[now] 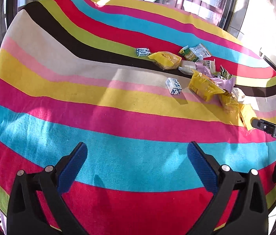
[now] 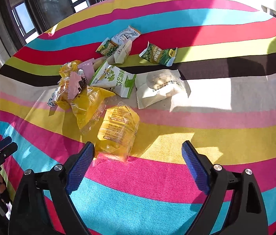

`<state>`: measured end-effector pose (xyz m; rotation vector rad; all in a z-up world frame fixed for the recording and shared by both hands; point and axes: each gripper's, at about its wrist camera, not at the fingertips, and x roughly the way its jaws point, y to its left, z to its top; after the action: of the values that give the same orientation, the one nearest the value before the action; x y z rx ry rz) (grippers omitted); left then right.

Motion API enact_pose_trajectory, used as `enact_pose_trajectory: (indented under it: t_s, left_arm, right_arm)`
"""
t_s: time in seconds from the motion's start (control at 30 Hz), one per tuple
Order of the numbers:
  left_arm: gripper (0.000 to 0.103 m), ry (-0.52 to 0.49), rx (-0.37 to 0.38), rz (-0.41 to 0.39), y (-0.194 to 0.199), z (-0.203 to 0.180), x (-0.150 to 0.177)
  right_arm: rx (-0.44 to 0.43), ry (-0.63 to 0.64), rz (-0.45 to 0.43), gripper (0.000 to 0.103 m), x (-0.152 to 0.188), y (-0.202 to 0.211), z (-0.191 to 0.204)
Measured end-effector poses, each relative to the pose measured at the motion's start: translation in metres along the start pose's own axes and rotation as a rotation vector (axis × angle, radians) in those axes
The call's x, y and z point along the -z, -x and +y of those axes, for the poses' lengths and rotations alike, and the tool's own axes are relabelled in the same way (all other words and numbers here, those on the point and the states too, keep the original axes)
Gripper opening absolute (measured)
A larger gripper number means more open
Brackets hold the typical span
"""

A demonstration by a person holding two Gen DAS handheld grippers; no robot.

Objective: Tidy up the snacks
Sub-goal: 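Close the right gripper on the large yellow bread bag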

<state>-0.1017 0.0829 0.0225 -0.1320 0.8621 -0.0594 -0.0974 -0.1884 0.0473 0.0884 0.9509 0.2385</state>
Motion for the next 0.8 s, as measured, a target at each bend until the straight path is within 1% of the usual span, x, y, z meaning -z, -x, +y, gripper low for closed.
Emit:
enact_pose_trajectory:
  t_s: [0.07, 0.13, 0.17, 0.23, 0.27, 0.3, 0.37, 0.4, 0.47, 0.57, 0.67, 0.7, 0.77, 0.8]
  left_arm:
    - [0.102, 0.005, -0.001, 0.010, -0.001, 0.000, -0.003]
    - [0.102, 0.000, -0.018, 0.029, -0.005, -0.004, -0.008]
    - [0.102, -0.001, -0.014, 0.034, -0.007, -0.007, -0.010]
    - [0.102, -0.015, 0.011, 0.036, -0.009, -0.016, -0.014]
    - [0.102, -0.028, 0.016, 0.036, -0.010, -0.023, -0.016]
    - [0.102, -0.046, 0.015, 0.036, -0.013, -0.030, -0.019]
    - [0.102, -0.075, 0.010, 0.035, -0.018, -0.042, -0.024]
    - [0.102, -0.085, 0.006, 0.036, -0.022, -0.047, -0.027]
    - [0.102, -0.093, 0.001, 0.037, -0.030, -0.054, -0.036]
    - [0.102, -0.109, -0.009, 0.047, -0.047, -0.064, -0.051]
    - [0.102, -0.139, -0.061, 0.061, -0.069, -0.075, -0.067]
    - [0.100, -0.140, -0.075, 0.067, -0.077, -0.076, -0.073]
    - [0.084, -0.139, -0.078, 0.088, -0.091, -0.076, -0.081]
    - [0.067, -0.137, -0.075, 0.107, -0.098, -0.076, -0.084]
  right_arm:
    - [-0.009, 0.031, 0.008, 0.087, -0.004, -0.005, 0.010]
    - [-0.008, 0.039, 0.011, 0.087, -0.009, -0.010, 0.017]
    - [0.000, 0.048, 0.013, 0.085, -0.012, -0.014, 0.021]
    - [0.038, 0.067, 0.046, 0.071, -0.013, -0.021, 0.027]
    - [0.069, 0.081, 0.033, 0.063, -0.012, -0.021, 0.030]
    - [0.066, 0.088, 0.028, 0.045, -0.010, -0.019, 0.031]
    - [0.035, 0.070, 0.005, 0.037, -0.005, -0.012, 0.027]
    - [0.021, 0.060, -0.012, 0.037, -0.001, -0.008, 0.023]
    - [0.021, 0.044, -0.045, 0.037, 0.006, -0.001, 0.015]
    - [-0.035, 0.010, -0.090, 0.036, 0.012, 0.010, 0.005]
    - [-0.044, 0.003, -0.104, 0.036, 0.014, 0.012, 0.004]
    - [-0.044, 0.005, -0.106, 0.036, 0.014, 0.012, 0.005]
    - [-0.043, 0.011, -0.117, 0.036, 0.013, 0.011, 0.007]
    - [-0.045, 0.012, -0.120, 0.036, 0.013, 0.011, 0.008]
